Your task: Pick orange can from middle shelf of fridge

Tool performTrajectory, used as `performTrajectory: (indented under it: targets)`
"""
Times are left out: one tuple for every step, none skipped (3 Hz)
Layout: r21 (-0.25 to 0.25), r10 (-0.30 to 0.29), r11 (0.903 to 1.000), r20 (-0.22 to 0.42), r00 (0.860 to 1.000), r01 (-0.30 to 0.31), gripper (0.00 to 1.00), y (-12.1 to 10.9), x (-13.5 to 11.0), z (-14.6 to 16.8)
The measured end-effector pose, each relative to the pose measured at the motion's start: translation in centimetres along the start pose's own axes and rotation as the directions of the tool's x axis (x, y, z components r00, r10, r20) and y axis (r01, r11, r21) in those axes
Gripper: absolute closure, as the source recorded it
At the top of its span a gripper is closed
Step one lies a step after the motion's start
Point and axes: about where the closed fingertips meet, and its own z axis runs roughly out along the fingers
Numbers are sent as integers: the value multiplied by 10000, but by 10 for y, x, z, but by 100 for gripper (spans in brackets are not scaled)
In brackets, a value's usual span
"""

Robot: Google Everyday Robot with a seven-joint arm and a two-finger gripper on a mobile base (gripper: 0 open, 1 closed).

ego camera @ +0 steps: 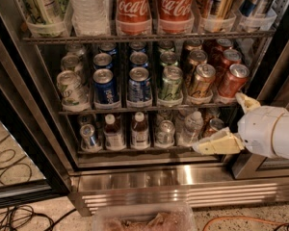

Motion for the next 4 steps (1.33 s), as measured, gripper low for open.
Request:
performTrajectory:
  targets:
    - [1137, -258, 9934, 990, 9947, 145, 0, -20, -15, 11]
    - [1866, -277, 9824, 1966, 9801, -97, 0, -36, -27, 18]
    - [2058, -90, 9773, 2734, 9618, -494, 0, -40, -35, 27]
    - [2142, 141, 9729, 3200, 9473, -869, 0, -37, -37, 33]
